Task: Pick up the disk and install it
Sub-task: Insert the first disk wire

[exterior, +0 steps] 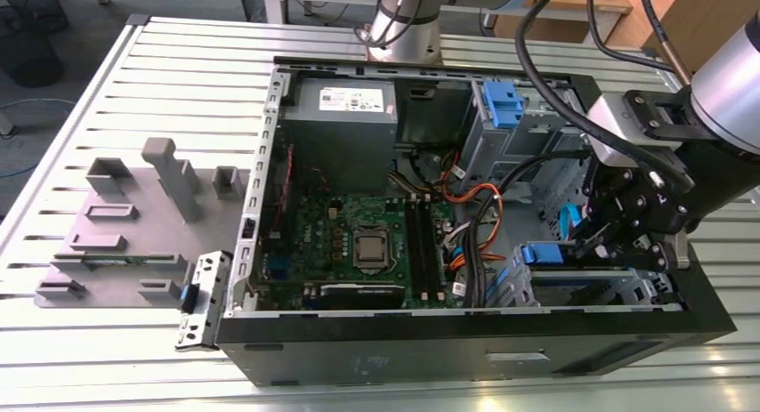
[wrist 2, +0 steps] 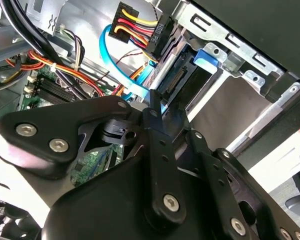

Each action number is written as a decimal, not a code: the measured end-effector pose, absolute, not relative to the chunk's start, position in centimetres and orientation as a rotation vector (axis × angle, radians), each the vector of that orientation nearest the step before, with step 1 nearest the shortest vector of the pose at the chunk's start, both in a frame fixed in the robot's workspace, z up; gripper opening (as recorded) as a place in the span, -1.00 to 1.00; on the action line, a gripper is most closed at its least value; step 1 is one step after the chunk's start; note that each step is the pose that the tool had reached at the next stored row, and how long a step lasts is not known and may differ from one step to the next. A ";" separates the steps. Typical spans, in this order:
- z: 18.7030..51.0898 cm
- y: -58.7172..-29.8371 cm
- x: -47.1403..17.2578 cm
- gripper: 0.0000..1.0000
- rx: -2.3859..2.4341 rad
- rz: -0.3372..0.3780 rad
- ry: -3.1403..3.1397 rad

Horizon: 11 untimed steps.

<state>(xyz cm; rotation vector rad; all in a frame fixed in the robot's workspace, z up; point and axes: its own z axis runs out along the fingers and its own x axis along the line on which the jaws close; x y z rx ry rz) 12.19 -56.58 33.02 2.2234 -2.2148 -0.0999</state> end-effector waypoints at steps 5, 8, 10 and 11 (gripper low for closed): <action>34.2 -56.6 12.2 -0.41 2.224 -0.100 -2.215; 34.8 -56.6 12.2 -0.41 2.224 -0.100 -2.215; 34.9 -56.6 12.2 -0.41 2.224 -0.101 -2.215; 34.9 -56.6 12.2 -0.41 2.224 -0.101 -2.215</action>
